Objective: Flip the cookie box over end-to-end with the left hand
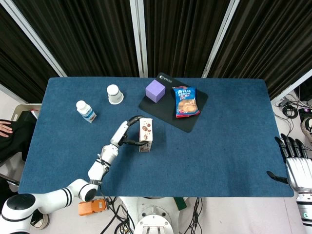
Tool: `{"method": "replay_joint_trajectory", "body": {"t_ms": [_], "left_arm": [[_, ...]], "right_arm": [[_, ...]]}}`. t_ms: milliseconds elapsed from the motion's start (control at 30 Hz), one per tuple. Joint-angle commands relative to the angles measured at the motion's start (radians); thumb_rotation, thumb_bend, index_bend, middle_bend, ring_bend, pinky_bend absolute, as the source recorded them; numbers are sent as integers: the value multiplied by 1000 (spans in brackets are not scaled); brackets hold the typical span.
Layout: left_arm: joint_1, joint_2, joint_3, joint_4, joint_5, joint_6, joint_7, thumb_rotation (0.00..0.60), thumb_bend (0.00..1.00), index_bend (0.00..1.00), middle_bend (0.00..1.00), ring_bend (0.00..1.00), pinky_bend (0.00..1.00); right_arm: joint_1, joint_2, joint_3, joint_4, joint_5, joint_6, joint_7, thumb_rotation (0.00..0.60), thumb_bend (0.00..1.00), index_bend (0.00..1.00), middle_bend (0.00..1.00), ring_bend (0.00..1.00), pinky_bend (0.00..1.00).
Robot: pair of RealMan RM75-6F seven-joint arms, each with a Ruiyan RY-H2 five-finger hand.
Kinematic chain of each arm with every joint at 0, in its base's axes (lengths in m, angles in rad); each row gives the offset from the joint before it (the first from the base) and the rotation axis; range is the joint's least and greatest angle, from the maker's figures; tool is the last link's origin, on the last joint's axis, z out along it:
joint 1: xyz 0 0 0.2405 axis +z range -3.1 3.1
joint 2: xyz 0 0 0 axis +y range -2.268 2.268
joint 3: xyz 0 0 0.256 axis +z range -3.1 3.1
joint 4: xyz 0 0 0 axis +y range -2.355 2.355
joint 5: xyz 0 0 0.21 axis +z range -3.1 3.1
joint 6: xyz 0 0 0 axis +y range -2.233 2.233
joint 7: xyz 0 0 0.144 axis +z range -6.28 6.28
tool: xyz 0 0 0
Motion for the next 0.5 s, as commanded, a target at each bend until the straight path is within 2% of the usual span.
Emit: {"method": "replay_joint_trajectory", "body": {"t_ms": [33, 133, 200, 300, 500], "left_arm": [[2, 15, 14, -8, 9, 1, 4, 600, 231, 163, 190, 49, 37], [4, 34, 25, -24, 13, 1, 9, 600, 216, 29, 81, 3, 15], [4, 45, 31, -34, 16, 1, 14, 600, 213, 2, 40, 0, 7], [4, 59, 39, -46, 22, 7, 28, 600, 204, 0, 3, 0, 1], [3, 114, 58, -95, 28, -8, 54, 600, 187, 0, 0, 0, 0]], "right_arm": [[-2, 0, -2, 2, -1, 1, 4, 600, 0, 0, 0, 0, 0], [-4, 0, -3, 4, -3, 4, 10, 600, 0, 0, 0, 0, 0], [-5, -1, -3, 6, -5, 8, 12, 600, 0, 0, 0, 0, 0], [-7, -2, -4, 8, -10, 12, 15, 600, 0, 0, 0, 0, 0], [-5, -2, -4, 12, -16, 13, 27, 600, 0, 0, 0, 0, 0]]}}
